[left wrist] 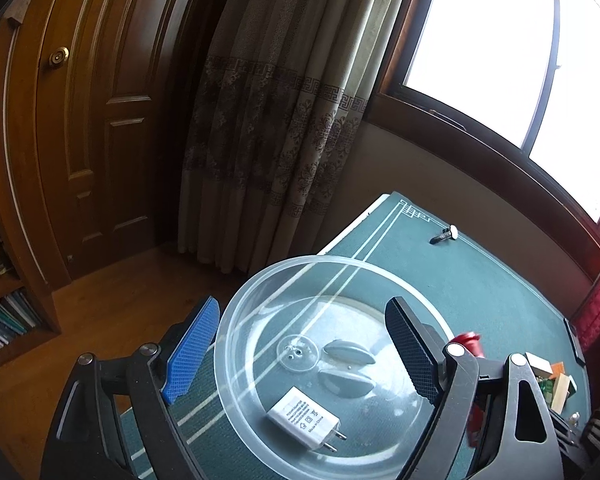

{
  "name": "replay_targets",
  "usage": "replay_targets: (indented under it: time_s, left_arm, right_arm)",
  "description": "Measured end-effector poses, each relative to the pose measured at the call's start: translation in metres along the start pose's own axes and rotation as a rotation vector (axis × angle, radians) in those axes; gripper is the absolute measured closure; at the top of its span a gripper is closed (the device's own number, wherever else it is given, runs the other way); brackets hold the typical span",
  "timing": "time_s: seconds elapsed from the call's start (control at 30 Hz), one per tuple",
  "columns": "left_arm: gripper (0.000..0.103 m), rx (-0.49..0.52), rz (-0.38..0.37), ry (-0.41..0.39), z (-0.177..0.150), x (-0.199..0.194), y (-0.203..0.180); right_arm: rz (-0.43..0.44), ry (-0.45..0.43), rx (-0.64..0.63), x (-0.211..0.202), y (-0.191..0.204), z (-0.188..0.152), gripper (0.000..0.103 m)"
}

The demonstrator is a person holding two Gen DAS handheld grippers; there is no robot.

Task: Organize rigid objects
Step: 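Release the charger into the bowl with the left tool while the right tool drops the Skittles tube in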

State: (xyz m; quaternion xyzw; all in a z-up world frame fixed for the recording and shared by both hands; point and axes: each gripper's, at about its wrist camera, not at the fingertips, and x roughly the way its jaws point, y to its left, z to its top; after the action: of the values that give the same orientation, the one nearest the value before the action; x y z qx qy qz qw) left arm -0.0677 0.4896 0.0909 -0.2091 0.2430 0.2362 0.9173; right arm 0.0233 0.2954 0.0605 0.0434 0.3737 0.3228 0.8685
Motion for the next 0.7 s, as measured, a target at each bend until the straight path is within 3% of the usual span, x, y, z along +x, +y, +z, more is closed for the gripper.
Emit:
replay_targets:
  time_s: [0.07, 0.7]
  left_arm:
    - [0.016, -0.003, -0.01, 0.005, -0.001, 0.0, -0.001]
    - [0.016, 0.061, -0.07, 0.056, -0.013, 0.005, -0.023]
  right_arm:
    - [-0.01, 0.001, -0.007, 0.0, -0.002, -0.004, 0.05]
    - [-0.125, -0.042, -0.006, -0.028, -0.03, -0.029, 0.05]
